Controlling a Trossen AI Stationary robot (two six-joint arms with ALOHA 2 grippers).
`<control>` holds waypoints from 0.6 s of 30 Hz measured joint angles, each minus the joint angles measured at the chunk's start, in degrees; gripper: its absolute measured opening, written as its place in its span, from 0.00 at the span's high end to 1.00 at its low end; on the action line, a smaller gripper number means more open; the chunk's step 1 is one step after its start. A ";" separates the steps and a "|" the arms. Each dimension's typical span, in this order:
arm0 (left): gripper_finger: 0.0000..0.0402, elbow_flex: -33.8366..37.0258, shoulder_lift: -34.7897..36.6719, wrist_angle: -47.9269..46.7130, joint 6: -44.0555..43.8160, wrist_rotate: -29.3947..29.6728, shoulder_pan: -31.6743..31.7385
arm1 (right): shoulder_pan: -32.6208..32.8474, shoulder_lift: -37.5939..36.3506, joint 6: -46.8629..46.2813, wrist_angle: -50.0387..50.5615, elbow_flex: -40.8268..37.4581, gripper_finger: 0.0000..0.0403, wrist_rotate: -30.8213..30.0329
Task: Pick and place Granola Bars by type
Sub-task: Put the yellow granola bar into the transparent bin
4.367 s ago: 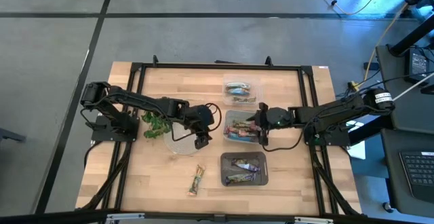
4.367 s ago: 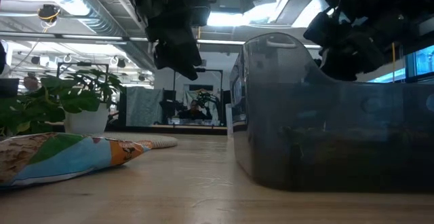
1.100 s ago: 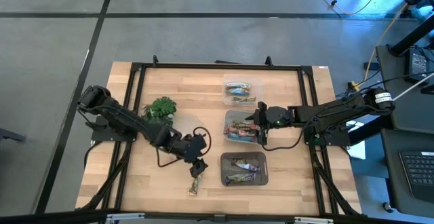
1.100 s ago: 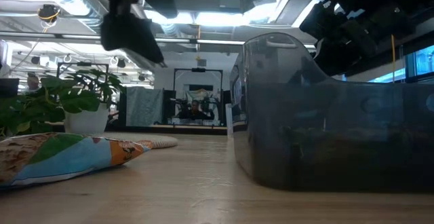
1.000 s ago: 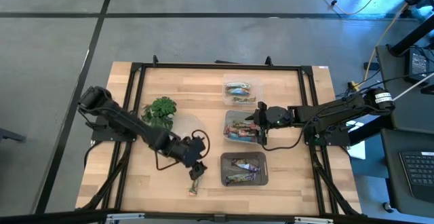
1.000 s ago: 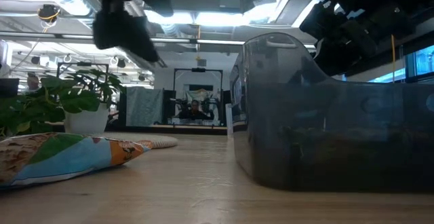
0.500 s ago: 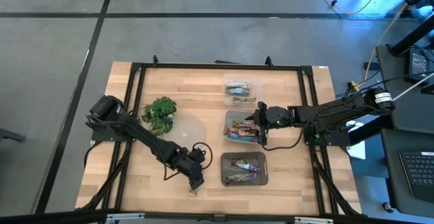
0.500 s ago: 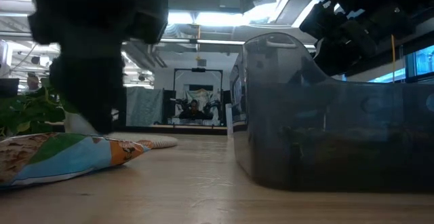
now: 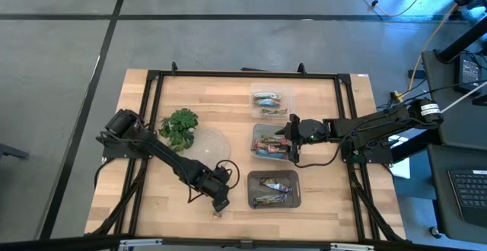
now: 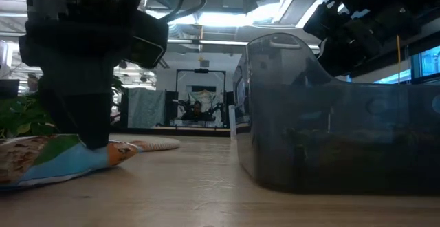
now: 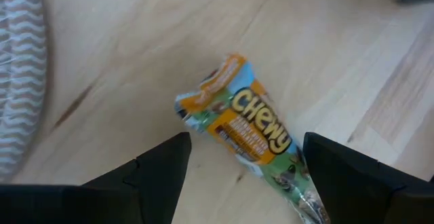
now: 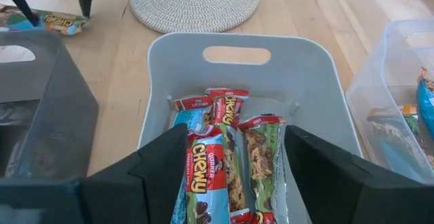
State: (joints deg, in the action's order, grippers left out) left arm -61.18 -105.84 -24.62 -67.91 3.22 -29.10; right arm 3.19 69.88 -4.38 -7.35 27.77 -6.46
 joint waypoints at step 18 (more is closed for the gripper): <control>0.30 0.26 -0.07 5.04 7.19 -0.17 -0.90 | -0.01 0.01 -0.07 0.02 0.00 0.38 0.02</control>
State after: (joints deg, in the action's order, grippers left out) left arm -60.93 -105.91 -19.57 -60.73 3.05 -30.00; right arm 3.18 69.89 -4.45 -7.33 27.77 -6.44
